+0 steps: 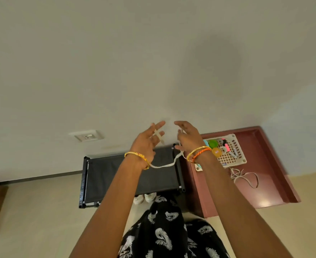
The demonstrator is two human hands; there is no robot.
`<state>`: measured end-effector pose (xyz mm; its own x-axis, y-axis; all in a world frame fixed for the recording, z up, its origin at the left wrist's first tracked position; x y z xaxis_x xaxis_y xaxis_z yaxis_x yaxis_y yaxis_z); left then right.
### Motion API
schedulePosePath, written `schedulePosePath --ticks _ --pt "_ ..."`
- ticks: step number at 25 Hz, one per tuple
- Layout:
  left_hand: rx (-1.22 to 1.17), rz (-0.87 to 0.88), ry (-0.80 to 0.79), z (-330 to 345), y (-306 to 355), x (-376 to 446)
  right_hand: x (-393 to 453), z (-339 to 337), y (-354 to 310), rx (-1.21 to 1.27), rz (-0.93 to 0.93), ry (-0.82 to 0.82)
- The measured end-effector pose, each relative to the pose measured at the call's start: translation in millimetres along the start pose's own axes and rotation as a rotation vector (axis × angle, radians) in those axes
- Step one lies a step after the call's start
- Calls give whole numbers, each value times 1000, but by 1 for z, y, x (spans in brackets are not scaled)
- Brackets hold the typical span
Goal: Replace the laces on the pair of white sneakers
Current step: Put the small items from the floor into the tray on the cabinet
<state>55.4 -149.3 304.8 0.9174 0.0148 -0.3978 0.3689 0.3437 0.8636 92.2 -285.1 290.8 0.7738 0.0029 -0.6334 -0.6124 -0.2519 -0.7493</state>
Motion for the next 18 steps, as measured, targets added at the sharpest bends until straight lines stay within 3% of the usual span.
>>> schedulePosePath --ticks 2,5,7,10,15,18 --pt "-54 34 24 -4 27 -4 -12 2 -21 -51 -52 -7" --pt "-43 69 26 -10 63 -8 -29 2 -62 -202 -279 115" --pt "3 87 27 -17 82 -10 -42 19 -85 -278 -379 50" --pt "55 133 19 -27 106 -16 -61 59 -102 -283 -410 -192" --pt "30 181 -5 -47 134 -23 -80 83 -113 -3 -357 -265" --pt "81 230 78 -61 146 -24 -96 84 -134 3 -318 -285"
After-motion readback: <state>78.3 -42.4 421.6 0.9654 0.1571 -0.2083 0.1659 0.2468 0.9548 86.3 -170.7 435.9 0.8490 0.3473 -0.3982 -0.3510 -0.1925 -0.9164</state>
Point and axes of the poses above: each hand's wrist, its own x-axis towards the middle knuckle, its own z-axis out of the palm, y = z × x, the point moved 5 cm from there along x, towards the middle knuckle, and after that the axes turned 15 degrees about z, right-handed, at the moved point
